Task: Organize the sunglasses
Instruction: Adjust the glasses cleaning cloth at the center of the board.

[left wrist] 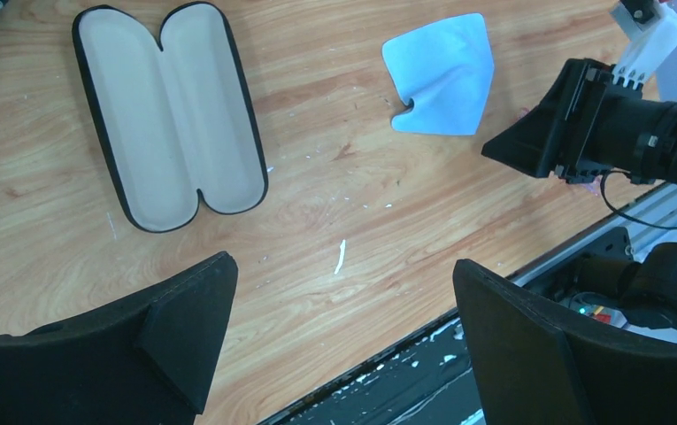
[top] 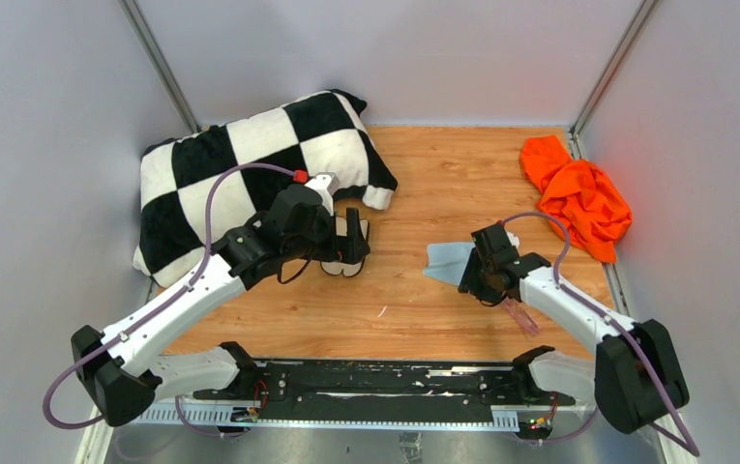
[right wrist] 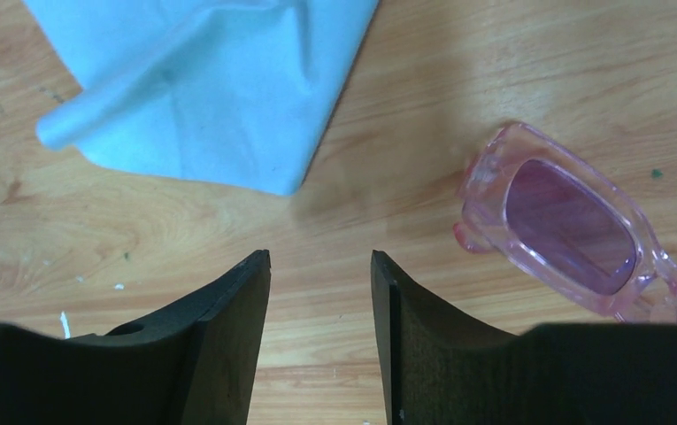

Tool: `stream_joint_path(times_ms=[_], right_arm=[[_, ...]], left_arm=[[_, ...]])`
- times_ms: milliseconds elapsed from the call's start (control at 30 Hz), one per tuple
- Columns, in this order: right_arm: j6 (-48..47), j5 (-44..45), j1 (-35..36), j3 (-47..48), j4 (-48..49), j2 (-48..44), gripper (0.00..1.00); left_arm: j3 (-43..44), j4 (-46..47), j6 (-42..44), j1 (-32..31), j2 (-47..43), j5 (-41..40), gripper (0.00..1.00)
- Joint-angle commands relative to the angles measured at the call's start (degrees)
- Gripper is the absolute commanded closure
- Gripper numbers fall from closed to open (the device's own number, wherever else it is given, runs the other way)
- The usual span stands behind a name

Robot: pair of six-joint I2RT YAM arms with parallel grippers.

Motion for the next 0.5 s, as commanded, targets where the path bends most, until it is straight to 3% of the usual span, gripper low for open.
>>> stream_joint_path(times_ms=[0, 300, 467], right_arm=[[1.6, -0.1, -2.9, 2.2, 2.6, 4.5, 0.49], [2.2, -2.4, -3.8, 6.3, 6.2, 14.9, 0.61], [2.0, -3.4, -3.7, 7.4, 7.0, 18.1, 0.96]], left_arm=[[-1.6, 2.1, 1.6, -0.8, -0.4, -1.8, 0.01], [-5.2, 2.5, 2.9, -0.8, -6.7, -6.5, 0.0], [-7.5, 2.9, 2.6, -0.8, -8.5, -6.8, 0.0]])
